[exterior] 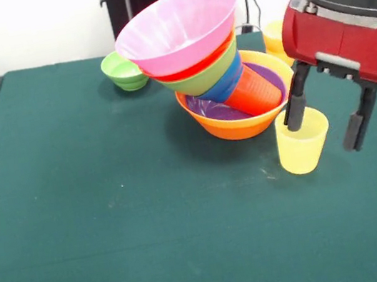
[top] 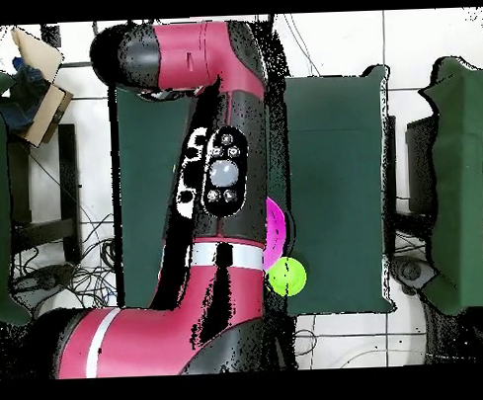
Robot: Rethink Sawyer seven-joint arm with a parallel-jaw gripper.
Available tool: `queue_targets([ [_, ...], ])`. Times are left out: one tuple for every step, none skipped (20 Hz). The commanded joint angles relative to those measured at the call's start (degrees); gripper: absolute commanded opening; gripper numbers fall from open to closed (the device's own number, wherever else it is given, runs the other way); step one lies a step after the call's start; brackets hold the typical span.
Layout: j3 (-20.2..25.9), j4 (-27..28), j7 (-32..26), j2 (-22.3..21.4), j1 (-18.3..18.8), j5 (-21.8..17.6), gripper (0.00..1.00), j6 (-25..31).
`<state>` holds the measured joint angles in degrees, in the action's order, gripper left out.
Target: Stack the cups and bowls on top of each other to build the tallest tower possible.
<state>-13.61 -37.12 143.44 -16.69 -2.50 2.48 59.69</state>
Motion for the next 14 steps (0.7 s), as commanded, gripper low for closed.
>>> queue_targets([
  [4.0, 4.8, 0.9, 3.8, 0.9, 1.6, 1.00, 13.8],
  [4.0, 5.3, 1.2, 4.7, 0.7, 1.5, 1.00, 13.0],
  [4.6, 6.5, 2.3, 6.6, 0.5, 1.9, 1.00, 11.5],
  [4.4, 7.1, 2.9, 7.7, 0.2, 1.9, 1.00, 10.9],
  [4.3, 7.7, 3.5, 8.8, -0.1, 2.0, 1.00, 10.2],
  [4.6, 7.5, 3.7, 9.6, -0.3, 2.2, 1.00, 9.3],
  [4.9, 7.3, 3.9, 10.3, -0.4, 2.4, 1.00, 8.4],
  [5.2, 7.1, 4.0, 10.8, -0.5, 2.7, 1.00, 7.5],
  [5.4, 7.2, 4.5, 11.5, -0.8, 3.0, 1.00, 6.9],
  [5.2, 7.6, 4.8, 12.0, -1.0, 3.2, 1.00, 6.8],
  [5.0, 9.0, 5.3, 12.9, -1.1, 3.7, 1.00, 8.1],
  [4.8, 9.6, 5.6, 13.3, -1.3, 4.1, 1.00, 8.4],
  [4.8, 10.6, 6.6, 14.1, -1.5, 4.8, 1.00, 8.8],
  [4.6, 11.0, 7.1, 14.4, -1.7, 5.2, 1.00, 8.6],
])
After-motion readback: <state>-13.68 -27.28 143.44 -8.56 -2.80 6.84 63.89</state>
